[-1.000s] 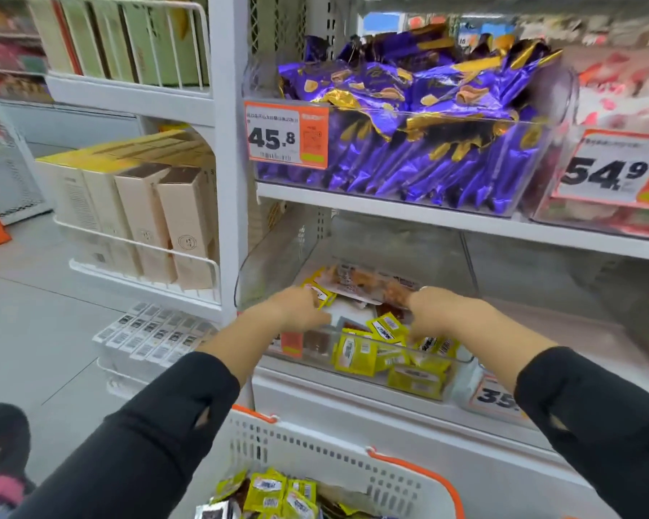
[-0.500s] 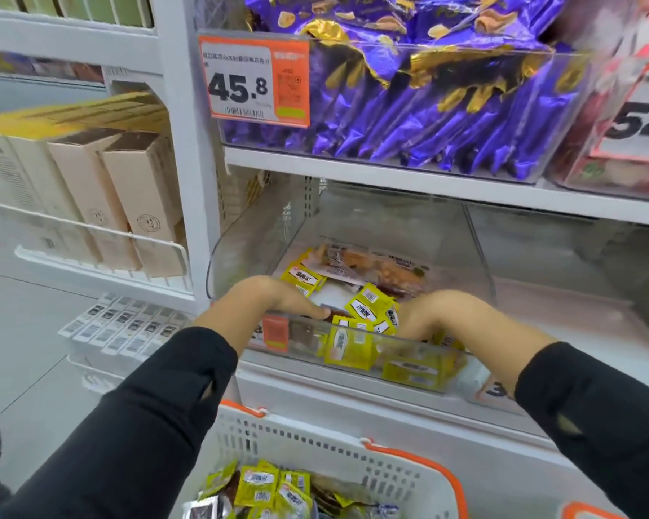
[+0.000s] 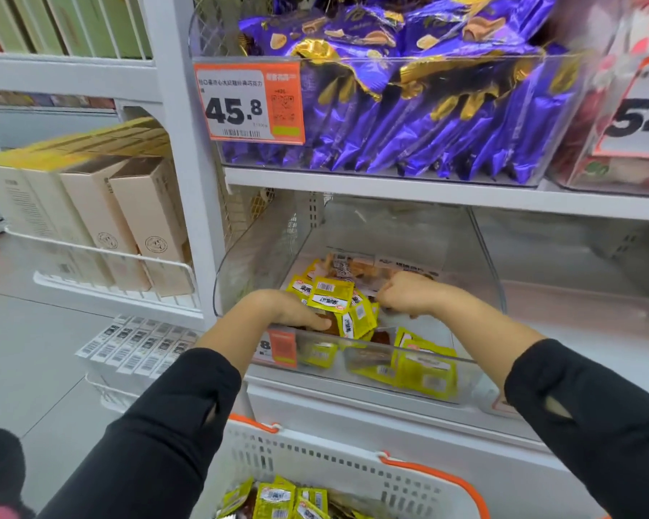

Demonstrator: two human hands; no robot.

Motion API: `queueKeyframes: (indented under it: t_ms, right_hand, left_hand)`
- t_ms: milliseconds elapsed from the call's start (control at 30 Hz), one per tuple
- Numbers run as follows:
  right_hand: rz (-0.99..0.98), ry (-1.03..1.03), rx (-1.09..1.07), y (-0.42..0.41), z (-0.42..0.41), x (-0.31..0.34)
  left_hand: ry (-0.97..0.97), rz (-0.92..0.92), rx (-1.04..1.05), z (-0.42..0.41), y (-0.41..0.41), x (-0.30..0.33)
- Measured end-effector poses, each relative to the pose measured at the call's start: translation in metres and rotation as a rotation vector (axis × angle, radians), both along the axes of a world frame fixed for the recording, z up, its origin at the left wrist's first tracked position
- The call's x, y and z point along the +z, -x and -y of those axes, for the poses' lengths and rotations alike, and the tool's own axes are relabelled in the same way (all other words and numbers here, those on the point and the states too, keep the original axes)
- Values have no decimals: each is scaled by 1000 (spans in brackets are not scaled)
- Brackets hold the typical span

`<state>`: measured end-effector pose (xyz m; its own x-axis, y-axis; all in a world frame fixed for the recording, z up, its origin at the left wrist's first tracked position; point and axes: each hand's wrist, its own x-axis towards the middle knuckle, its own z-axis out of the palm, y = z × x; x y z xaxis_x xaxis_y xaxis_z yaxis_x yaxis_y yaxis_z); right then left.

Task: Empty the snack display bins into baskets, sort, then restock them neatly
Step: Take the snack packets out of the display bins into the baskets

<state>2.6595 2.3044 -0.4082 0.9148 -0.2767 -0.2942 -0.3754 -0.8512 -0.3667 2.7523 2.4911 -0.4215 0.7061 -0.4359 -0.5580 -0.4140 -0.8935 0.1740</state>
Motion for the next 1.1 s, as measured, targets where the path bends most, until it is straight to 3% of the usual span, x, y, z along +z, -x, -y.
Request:
queueKeyframes:
  t_ms: [100, 200, 300, 400, 533, 700, 900, 1100]
  right_hand:
    - [122, -118, -2, -8, 2, -5]
    - [44, -251, 126, -11, -10, -13]
    - [-111, -156, 201, -12, -14, -24]
    - [-78, -71, 195, -10, -10, -25]
    - [-78, -181, 146, -7, -10, -21]
    - [-96, -226, 95, -7, -10, -19]
    - [-86, -231, 153, -5, -12, -18]
    - [-157, -212, 148, -4, -12, -15]
  left_hand:
    - [5, 41, 33, 1, -3, -5]
    - [0, 53, 91, 2, 0, -6]
    - [-8, 29, 87, 3, 1, -4]
    - [23, 19, 50, 1, 2, 0]
    - [202, -63, 68, -2, 3, -1]
    - [437, -96, 261, -6, 6, 6]
    - [139, -52, 13, -2, 13, 12]
    - [194, -65, 13, -5, 16, 14]
